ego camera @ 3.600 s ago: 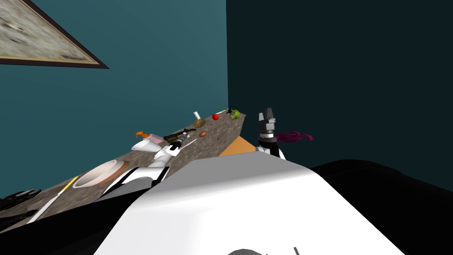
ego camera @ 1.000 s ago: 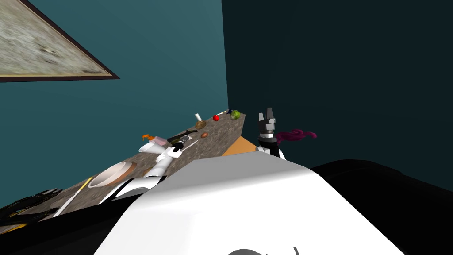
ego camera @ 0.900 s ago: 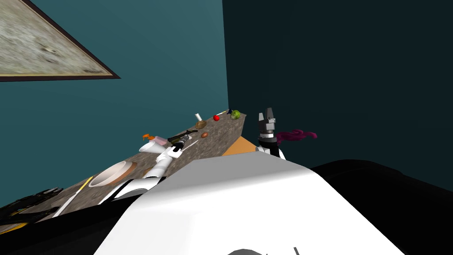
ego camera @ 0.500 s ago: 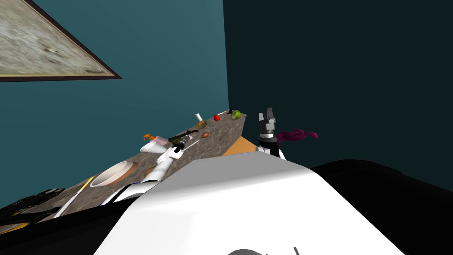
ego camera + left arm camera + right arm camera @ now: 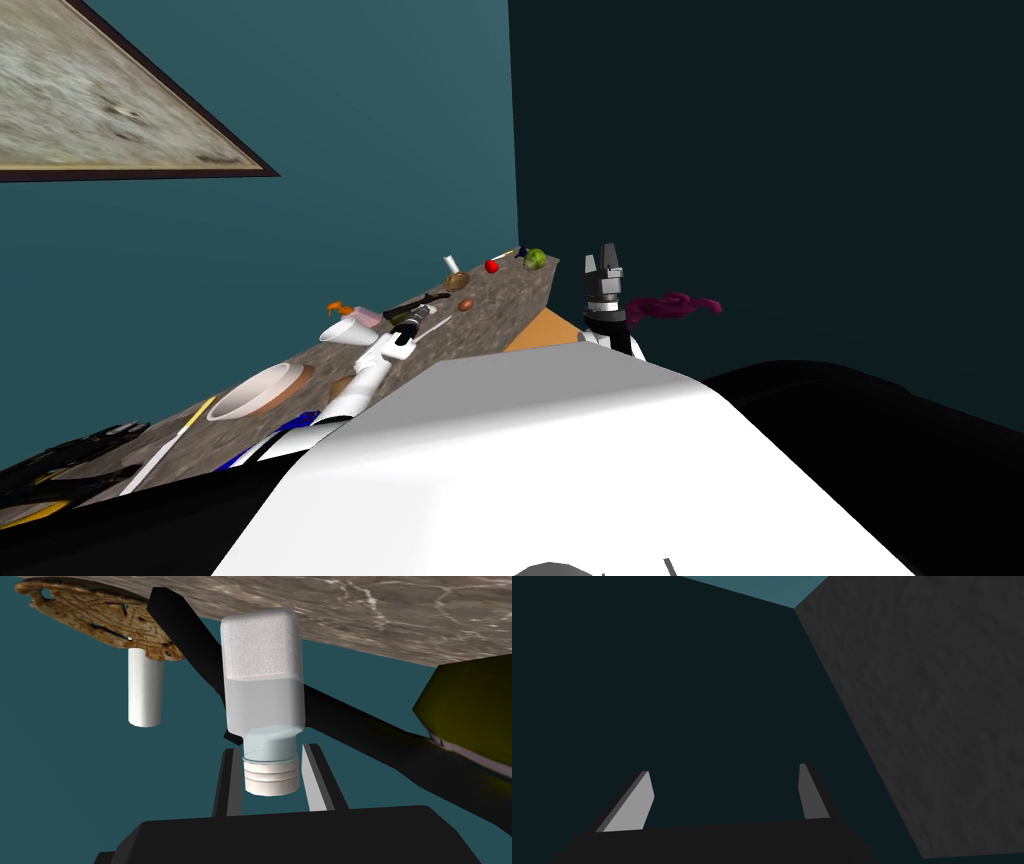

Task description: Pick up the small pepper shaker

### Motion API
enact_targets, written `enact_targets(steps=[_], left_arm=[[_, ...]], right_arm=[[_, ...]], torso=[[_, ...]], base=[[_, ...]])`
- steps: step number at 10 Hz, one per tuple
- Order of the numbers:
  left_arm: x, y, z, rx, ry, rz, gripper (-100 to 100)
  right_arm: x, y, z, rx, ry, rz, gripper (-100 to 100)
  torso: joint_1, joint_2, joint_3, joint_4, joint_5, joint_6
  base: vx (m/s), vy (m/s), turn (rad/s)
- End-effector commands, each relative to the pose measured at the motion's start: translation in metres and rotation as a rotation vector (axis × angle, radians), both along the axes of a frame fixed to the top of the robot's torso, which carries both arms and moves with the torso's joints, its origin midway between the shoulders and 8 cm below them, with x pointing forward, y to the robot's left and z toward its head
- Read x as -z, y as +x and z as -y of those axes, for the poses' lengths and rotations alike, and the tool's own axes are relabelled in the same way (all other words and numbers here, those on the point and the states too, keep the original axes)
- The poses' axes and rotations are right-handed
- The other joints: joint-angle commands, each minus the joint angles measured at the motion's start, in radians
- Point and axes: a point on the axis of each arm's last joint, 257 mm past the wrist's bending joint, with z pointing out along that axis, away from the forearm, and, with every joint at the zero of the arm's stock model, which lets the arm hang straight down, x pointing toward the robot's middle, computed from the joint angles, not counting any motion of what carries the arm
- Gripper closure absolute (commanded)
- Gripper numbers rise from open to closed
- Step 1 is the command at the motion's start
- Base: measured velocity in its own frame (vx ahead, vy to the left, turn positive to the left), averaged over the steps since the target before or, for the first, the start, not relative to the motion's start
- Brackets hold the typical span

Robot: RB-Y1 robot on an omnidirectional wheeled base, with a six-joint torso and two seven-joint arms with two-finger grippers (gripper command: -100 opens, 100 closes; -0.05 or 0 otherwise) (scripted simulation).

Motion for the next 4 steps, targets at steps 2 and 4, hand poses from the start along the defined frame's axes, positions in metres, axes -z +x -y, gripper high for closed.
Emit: enact_targets(steps=[2, 4], left_arm=[[-0.008, -0.004, 0.007, -0.005, 0.006, 0.012, 100], [-0.003, -0.007, 0.005, -0.011, 0.003, 0.005, 0]], right_arm=[[0.000, 0.000, 0.000, 0.000, 0.000, 0.000, 0], [0.000, 0.000, 0.000, 0.000, 0.000, 0.000, 0]], torso=[[0.001, 0.000, 0.000, -0.001, 0.000, -0.001], [0.000, 0.000, 0.000, -0.001, 0.000, -0.001]], base=[[0.000, 0.031, 0.004], [0.000, 0.007, 0.000]])
